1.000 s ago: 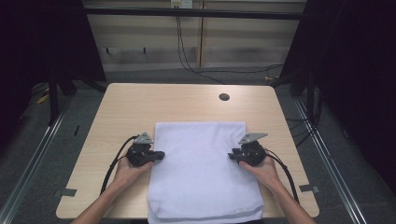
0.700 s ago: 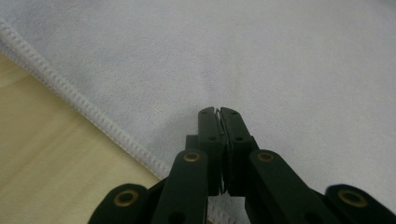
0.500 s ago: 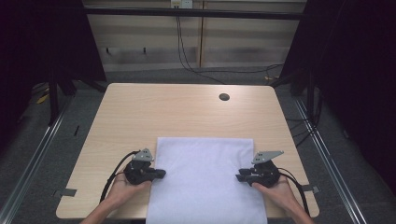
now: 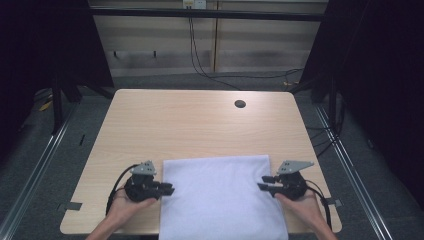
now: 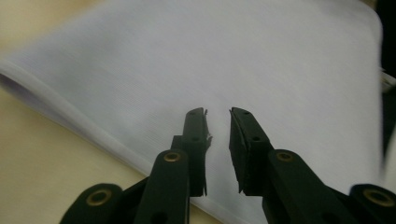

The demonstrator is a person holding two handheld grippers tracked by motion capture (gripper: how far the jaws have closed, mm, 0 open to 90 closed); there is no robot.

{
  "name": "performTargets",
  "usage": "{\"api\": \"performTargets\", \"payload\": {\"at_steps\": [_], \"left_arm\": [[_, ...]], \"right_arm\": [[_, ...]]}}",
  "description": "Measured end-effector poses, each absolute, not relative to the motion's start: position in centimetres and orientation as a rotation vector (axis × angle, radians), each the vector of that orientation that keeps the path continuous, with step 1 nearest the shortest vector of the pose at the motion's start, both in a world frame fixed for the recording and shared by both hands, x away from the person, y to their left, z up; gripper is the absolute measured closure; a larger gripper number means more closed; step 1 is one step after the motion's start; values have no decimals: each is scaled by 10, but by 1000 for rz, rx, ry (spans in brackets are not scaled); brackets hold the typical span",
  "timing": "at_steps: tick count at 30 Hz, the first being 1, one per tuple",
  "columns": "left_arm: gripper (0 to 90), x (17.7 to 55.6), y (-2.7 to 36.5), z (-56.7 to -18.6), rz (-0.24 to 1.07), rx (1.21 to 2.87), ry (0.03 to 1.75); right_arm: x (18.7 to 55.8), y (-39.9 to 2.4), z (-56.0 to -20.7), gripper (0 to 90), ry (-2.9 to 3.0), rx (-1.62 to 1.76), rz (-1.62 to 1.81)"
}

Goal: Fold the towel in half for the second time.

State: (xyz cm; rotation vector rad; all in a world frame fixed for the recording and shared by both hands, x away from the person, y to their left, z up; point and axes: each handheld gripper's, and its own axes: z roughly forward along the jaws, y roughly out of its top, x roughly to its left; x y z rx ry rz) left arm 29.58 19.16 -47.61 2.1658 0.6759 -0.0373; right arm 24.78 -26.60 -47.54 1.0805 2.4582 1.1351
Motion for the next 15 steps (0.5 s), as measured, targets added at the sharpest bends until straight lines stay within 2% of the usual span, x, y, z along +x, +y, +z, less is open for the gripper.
{"api": "performTargets", "payload": {"at_steps": [5,8,15], "left_arm": [[696,342,194,-479,39,2150,778],[660,361,197,-478,34,2114,827],[571,376,198,-488,25,2097,888]], "right_arm": [[288,-296,-467,628,2311,1215,1154],[313,-302,-468,617,2297,1247,1164],[344,-295,-486,583,2365,1252,1146]]}}
